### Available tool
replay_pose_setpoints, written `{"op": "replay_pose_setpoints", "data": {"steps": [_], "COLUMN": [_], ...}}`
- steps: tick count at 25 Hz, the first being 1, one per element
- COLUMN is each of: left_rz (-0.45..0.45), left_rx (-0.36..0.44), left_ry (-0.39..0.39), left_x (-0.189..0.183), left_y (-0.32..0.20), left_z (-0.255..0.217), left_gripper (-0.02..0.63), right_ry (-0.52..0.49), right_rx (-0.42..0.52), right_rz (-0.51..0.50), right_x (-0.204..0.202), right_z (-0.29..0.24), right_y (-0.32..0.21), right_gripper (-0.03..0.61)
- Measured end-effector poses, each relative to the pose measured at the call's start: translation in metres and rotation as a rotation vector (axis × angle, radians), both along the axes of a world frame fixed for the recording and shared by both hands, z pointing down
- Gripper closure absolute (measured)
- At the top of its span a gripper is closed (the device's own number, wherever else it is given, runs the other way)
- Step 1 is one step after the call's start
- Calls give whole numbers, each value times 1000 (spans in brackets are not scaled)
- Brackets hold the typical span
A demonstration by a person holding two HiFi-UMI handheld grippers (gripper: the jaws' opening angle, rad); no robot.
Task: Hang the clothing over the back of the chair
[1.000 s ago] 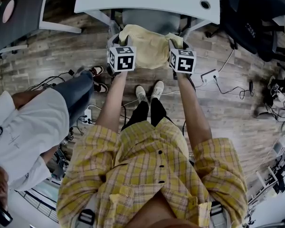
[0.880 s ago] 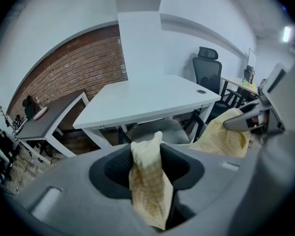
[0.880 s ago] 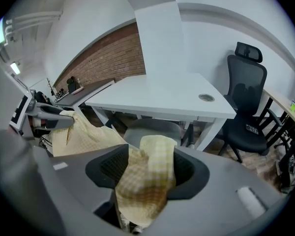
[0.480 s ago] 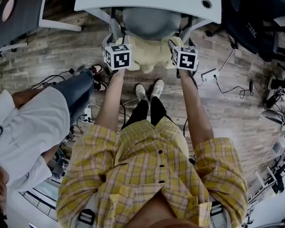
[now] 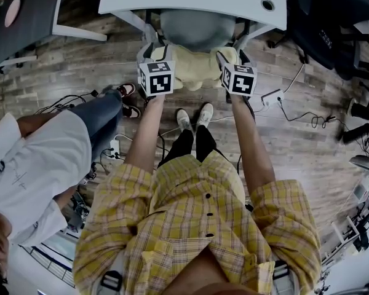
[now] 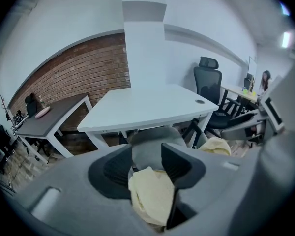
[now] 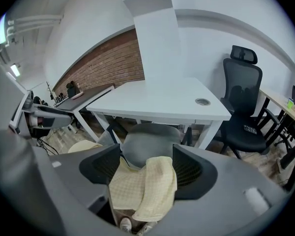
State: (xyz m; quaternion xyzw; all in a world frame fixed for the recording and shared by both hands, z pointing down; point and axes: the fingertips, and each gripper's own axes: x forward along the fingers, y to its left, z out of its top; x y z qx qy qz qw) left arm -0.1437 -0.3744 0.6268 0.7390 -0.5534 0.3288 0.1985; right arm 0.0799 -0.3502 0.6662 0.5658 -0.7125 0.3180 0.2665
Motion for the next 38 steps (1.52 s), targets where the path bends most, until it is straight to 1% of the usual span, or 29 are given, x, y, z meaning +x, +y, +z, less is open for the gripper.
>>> {"op": "replay_pose_setpoints", "data": {"steps": [3,8,11,13,16,22,24,26,28,30,38], "left_rz": [8,15,26,33,45,71,80,86,86,88,107], "left_rx": [14,50,75,87,109,139,149,160,171,185,227], "left_ry": [12,45,57,66,80,83,80,83,84,83,113], "left_x": [3,9,14,17,21,31,33,35,37,38,39], "left_y": [6,17,24,29,36,55,61,67,73,79,104], "left_z": [-8,-24,-36,-44,-53,-70,-75,-81,-89,-96,-124], "left_gripper": [428,467,476,479,490,527,544,553,579,611,614], "right_ry": [-10,-23,-20,-20,-26,-35,-26,-16,-16,-19,-26], "right_rx": [22,70,98,112,130,179,197,217,235,250,293], "right_rz": [3,0,-6,-9,-16,-19,-23,-25,-28,-32,-52], "right_x": [-3,-10,-13,-15,-20,-23,-24,-23,-24,-26,-40], "right_z": [-11,-28,-36,-42,-51,-74,-82,-90,-98,-106,-131], "right_y": [3,10,15,20,27,42,47,52,57,63,86], "right_gripper": [264,304,347,361,415,468,514,548,570,574,575]}}
